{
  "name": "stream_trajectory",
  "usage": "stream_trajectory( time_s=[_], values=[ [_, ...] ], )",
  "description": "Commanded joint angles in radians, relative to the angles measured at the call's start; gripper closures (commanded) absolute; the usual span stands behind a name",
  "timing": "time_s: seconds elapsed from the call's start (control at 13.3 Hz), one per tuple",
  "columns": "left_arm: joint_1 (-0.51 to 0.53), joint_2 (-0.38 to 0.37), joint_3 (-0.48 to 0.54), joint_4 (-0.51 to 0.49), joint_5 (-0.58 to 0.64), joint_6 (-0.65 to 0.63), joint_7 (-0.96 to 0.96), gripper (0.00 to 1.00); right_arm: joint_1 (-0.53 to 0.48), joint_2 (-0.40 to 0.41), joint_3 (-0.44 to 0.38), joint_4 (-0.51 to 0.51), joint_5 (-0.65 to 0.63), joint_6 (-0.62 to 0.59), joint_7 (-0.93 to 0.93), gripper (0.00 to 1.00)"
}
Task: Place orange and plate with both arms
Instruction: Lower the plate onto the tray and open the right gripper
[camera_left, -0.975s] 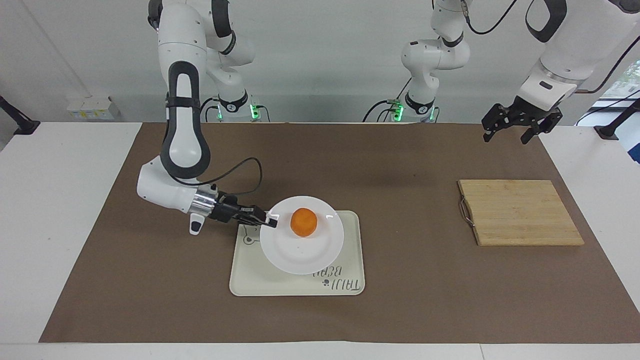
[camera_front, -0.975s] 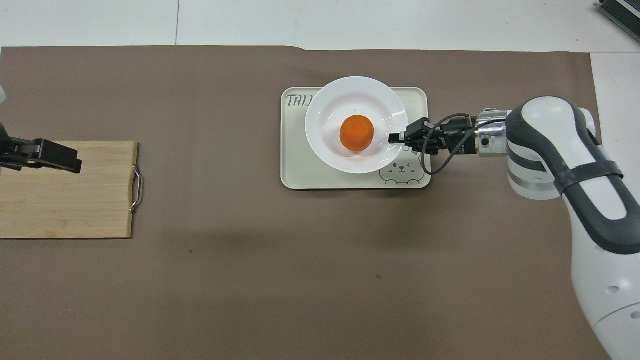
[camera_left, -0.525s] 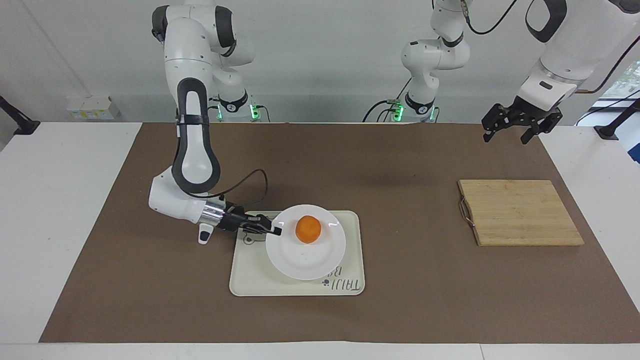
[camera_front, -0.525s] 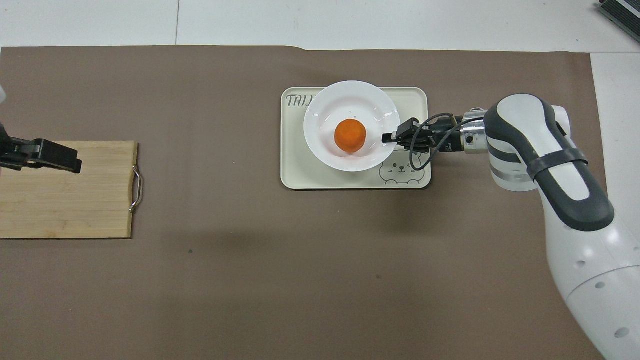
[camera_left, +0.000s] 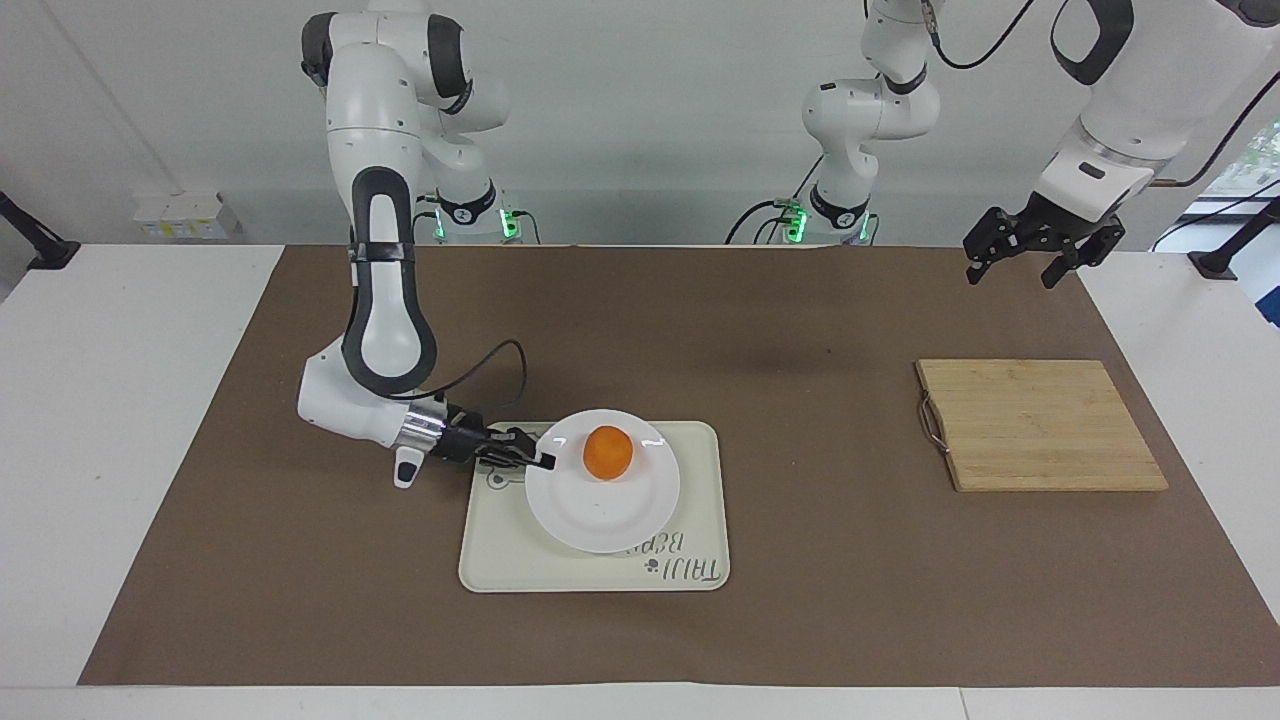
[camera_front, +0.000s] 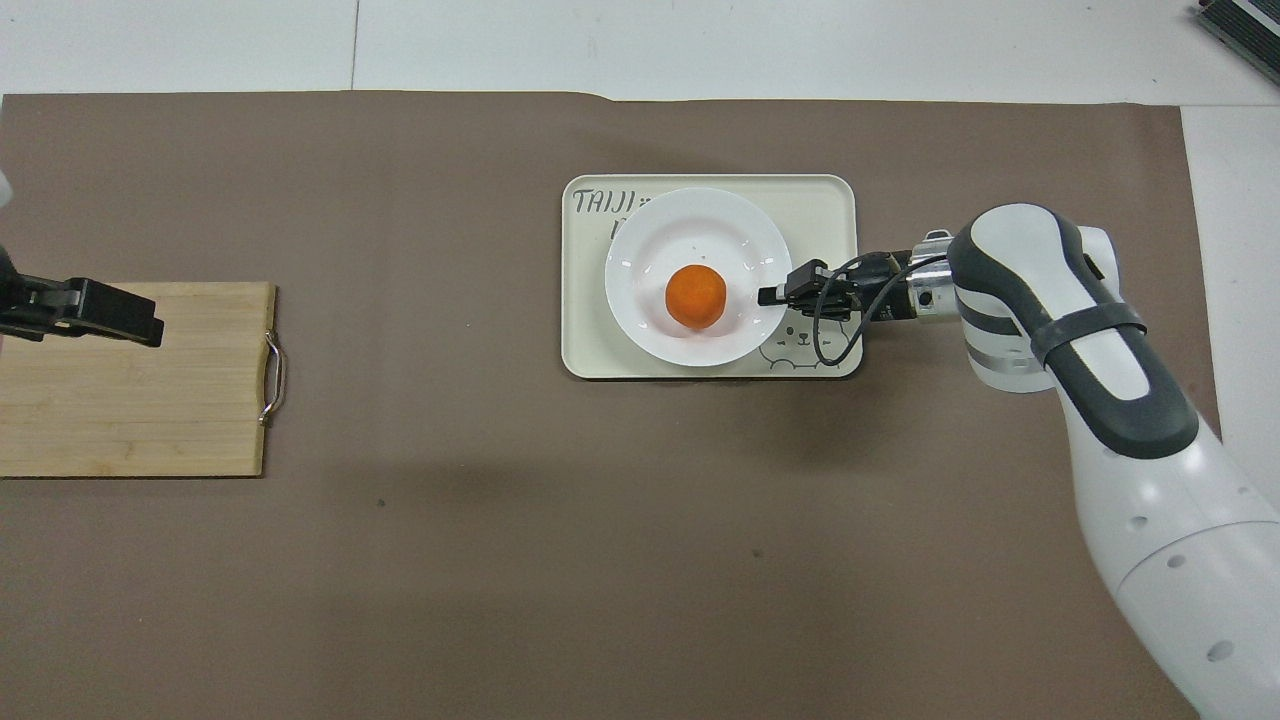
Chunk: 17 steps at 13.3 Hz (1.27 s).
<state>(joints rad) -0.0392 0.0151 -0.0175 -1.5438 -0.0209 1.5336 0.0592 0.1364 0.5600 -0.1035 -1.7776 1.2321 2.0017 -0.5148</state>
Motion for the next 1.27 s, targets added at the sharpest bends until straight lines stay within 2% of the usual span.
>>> stream_trajectory(
  time_s=[0.0, 0.3, 0.38, 0.53, 0.6, 0.67, 0.82, 1.2],
  values=[
    [0.012, 0.000, -0.009, 0.007, 0.013, -0.010, 0.002, 0.00, -0.006, -0.009, 0.008, -0.013, -0.005, 0.009, -0.021, 1.00],
    [0.012, 0.000, -0.009, 0.007, 0.013, -0.010, 0.004, 0.00, 0.011, -0.014, 0.010, -0.036, 0.009, 0.064, -0.013, 1.00],
    [0.012, 0.000, -0.009, 0.007, 0.013, -0.010, 0.002, 0.00, 0.012, -0.014, 0.010, -0.036, 0.009, 0.071, -0.011, 0.96],
    [0.012, 0.000, -0.009, 0.007, 0.013, -0.010, 0.004, 0.00, 0.012, -0.012, 0.008, -0.028, -0.008, 0.069, -0.011, 0.67],
    [0.012, 0.000, -0.009, 0.007, 0.013, -0.010, 0.004, 0.00, 0.012, -0.014, 0.008, -0.022, -0.008, 0.068, -0.011, 0.39],
    [0.012, 0.000, -0.009, 0.007, 0.013, -0.010, 0.004, 0.00, 0.012, -0.015, 0.008, -0.017, -0.009, 0.071, -0.010, 0.00],
    [0.012, 0.000, -0.009, 0.007, 0.013, -0.010, 0.004, 0.00, 0.011, -0.025, 0.004, -0.011, -0.029, 0.066, -0.005, 0.00],
    [0.012, -0.001, -0.009, 0.007, 0.013, -0.010, 0.004, 0.00, 0.012, -0.089, 0.001, 0.046, -0.297, 0.066, 0.173, 0.00]
  ],
)
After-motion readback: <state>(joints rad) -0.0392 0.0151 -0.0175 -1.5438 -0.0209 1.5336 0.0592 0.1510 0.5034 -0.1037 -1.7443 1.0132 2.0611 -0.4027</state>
